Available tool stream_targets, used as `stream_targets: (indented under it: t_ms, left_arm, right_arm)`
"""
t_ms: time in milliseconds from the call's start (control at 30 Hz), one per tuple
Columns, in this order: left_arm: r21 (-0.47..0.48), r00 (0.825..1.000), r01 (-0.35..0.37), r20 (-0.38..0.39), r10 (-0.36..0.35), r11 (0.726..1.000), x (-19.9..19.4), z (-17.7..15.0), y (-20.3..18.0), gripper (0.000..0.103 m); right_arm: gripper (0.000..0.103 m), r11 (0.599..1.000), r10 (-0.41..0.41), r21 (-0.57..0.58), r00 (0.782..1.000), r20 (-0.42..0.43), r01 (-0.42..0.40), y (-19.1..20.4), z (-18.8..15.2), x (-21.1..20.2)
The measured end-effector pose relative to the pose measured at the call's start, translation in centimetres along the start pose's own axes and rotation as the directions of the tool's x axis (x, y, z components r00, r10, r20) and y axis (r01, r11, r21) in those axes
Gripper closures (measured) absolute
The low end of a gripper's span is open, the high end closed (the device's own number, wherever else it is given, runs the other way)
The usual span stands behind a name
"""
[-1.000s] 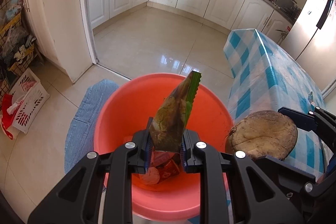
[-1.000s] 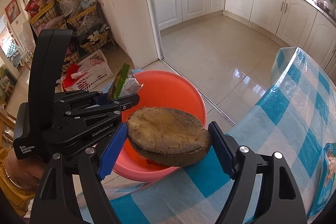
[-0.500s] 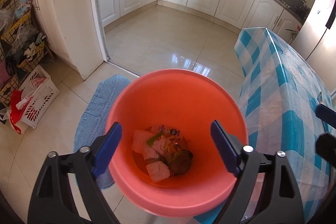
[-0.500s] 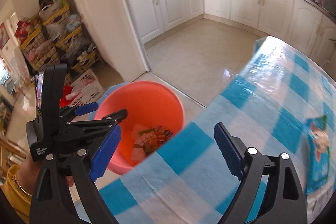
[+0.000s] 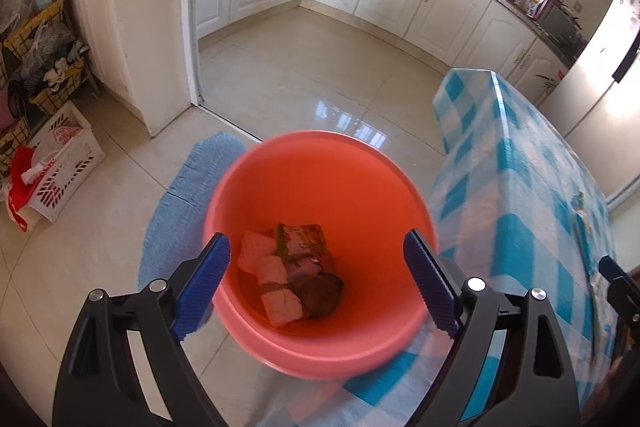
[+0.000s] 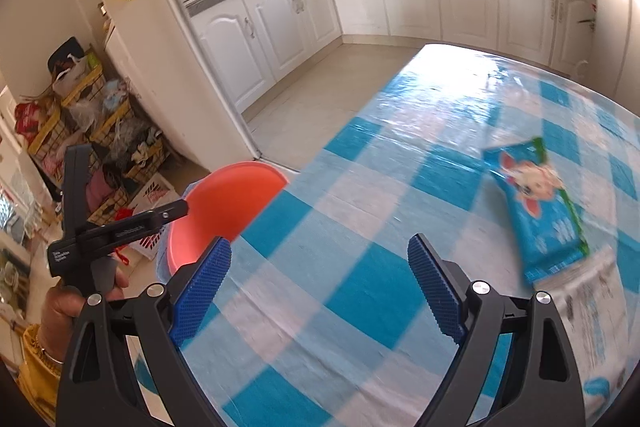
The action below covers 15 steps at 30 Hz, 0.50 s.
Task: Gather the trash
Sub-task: 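Bring both open tools back over the table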
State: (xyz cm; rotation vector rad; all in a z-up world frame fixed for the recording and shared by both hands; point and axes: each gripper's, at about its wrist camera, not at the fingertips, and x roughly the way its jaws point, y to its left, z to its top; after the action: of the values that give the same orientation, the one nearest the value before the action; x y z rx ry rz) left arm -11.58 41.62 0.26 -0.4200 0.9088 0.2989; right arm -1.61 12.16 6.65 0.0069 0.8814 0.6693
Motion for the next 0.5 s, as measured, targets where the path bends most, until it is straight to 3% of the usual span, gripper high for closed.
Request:
stream_targets:
  t_ms: [500]
  left_arm:
    - [0.113,0.993,0.115,-0.014,-0.114,0.987,-3.1,-2.5,-6.8,0.014]
  right_arm:
    - [0.014,0.988,-0.085,0.135,0.994,0.075,0.074,-4.2,-6.7,-6.2]
